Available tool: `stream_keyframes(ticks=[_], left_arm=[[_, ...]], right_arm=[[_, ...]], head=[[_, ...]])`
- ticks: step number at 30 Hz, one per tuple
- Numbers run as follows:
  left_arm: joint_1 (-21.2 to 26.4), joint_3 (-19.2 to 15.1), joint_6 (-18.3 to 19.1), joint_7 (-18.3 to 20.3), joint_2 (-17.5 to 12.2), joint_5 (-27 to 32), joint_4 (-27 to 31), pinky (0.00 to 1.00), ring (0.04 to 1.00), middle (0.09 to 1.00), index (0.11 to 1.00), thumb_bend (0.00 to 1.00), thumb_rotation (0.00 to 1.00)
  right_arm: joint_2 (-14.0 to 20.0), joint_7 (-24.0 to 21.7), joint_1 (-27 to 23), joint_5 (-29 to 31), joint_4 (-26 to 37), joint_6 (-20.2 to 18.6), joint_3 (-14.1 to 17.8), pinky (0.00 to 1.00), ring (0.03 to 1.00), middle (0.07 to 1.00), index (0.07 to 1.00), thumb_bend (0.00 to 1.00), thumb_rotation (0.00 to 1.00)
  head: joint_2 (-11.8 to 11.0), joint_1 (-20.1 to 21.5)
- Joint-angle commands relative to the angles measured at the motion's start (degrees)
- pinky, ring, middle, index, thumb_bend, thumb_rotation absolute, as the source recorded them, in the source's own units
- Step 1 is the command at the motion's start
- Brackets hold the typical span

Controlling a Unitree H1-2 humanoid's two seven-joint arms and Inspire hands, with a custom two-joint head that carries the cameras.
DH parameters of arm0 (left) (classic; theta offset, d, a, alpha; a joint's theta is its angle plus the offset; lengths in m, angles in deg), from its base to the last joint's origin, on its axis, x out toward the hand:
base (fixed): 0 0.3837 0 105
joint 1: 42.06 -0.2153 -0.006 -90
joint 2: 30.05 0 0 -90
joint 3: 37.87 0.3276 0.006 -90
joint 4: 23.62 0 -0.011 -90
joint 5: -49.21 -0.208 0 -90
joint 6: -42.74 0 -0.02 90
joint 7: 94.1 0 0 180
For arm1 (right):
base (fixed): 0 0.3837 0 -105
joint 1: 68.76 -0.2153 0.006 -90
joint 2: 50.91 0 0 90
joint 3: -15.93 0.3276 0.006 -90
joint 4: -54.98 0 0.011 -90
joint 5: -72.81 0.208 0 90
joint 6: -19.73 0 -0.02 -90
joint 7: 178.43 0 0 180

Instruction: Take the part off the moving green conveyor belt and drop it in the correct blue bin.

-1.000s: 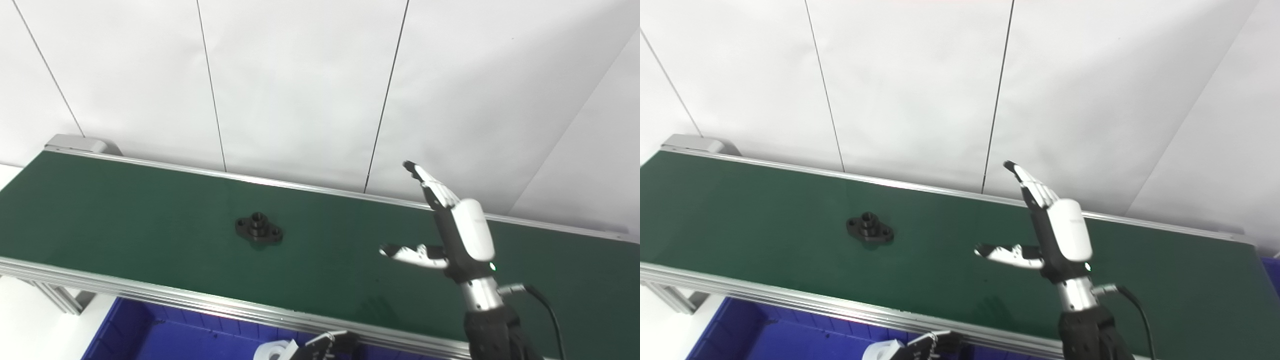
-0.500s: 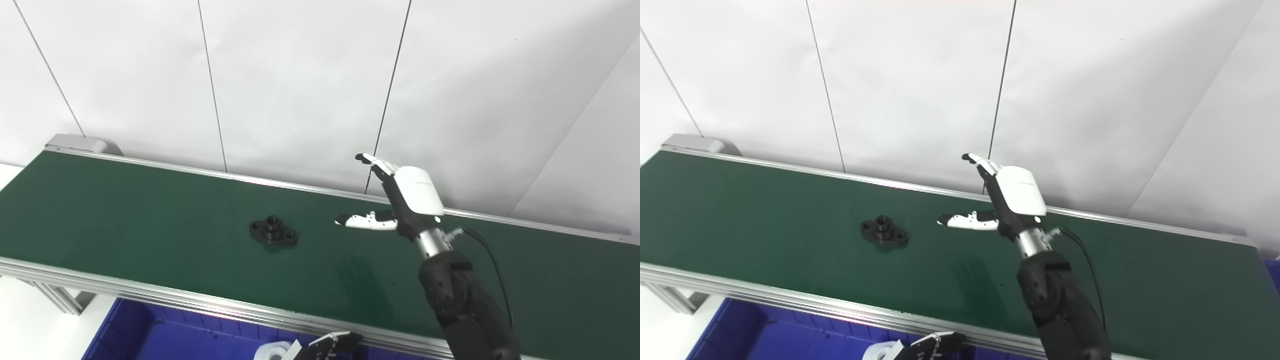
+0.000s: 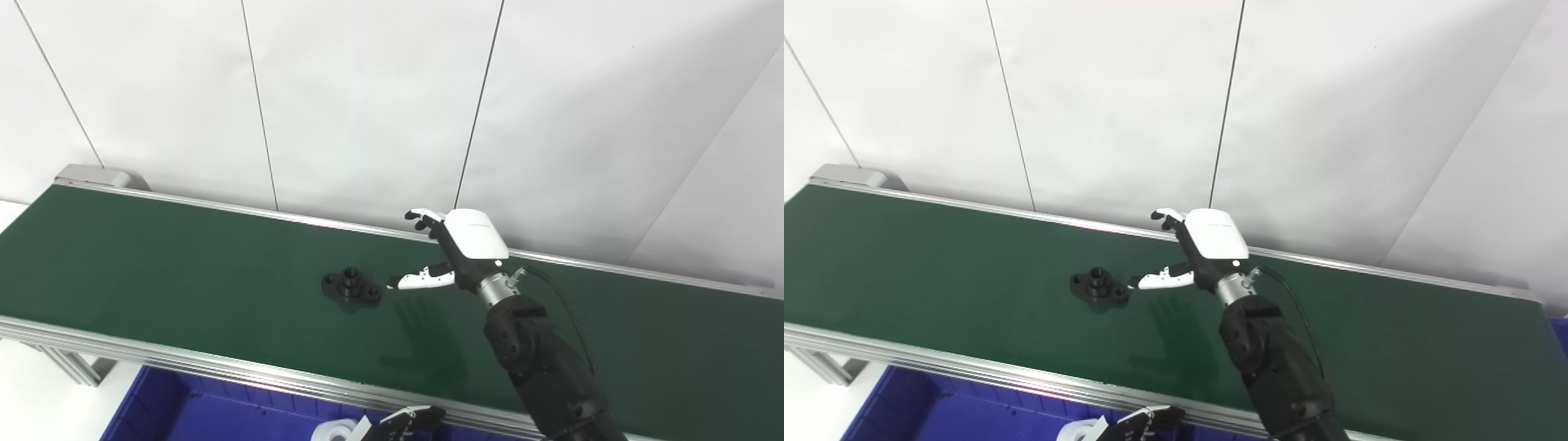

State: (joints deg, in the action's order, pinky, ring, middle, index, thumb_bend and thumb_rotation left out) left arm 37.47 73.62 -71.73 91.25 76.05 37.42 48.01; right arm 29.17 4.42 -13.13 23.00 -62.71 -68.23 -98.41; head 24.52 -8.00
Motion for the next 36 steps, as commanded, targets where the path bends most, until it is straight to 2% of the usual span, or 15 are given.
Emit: stream_keyframes(ticks=[1, 6, 13, 18, 25, 36], left_arm=[[0.0, 0.4, -1.9, -0.3, 0.9, -0.3, 2.0, 0.75, 0.825, 0.827, 0.795, 0.67, 0.74], [0.0, 0.5, -2.1, -0.6, 0.9, -0.6, 2.1, 0.74, 0.822, 0.825, 0.795, 0.65, 0.73], [0.0, 0.7, -2.3, -0.8, 1.0, -1.2, 2.2, 0.76, 0.83, 0.827, 0.795, 0.65, 0.74], [-0.2, 0.6, -2.1, -0.9, 1.2, -1.5, 2.4, 0.76, 0.828, 0.825, 0.79, 0.65, 0.73], [-0.9, 0.6, -1.3, -0.7, 1.5, -1.6, 3.7, 0.75, 0.822, 0.824, 0.793, 0.66, 0.73], [-1.6, 0.5, -0.5, -0.3, 0.8, -1.8, 5.2, 0.73, 0.818, 0.826, 0.799, 0.66, 0.74]], right_arm=[[-1.0, 1.5, -2.9, 0.1, 0.3, -0.8, -0.4, 0.53, 0.672, 0.752, 0.805, 0.85, 0.64], [-1.9, 0.8, -2.4, -0.2, -0.2, -1.7, -1.8, 0.54, 0.681, 0.759, 0.811, 0.85, 0.65], [-2.6, 0.4, -2.4, -1.8, -1.8, -3.2, -4.3, 0.52, 0.649, 0.742, 0.816, 0.86, 0.7], [-2.7, 0.4, -2.5, -1.9, -3.0, -4.0, -5.2, 0.51, 0.634, 0.732, 0.81, 0.86, 0.68], [-1.6, 1.0, -3.3, -2.3, -6.9, -4.6, -5.6, 0.52, 0.658, 0.746, 0.81, 0.86, 0.68], [0.6, 2.9, -3.9, -2.5, -12.6, -5.2, -6.1, 0.51, 0.638, 0.747, 0.804, 0.84, 0.64]], head=[[0.1, -0.1], [0.1, -0.1], [0.2, -0.2], [0.2, -0.4], [0.6, -0.5], [1.1, 0.4]])
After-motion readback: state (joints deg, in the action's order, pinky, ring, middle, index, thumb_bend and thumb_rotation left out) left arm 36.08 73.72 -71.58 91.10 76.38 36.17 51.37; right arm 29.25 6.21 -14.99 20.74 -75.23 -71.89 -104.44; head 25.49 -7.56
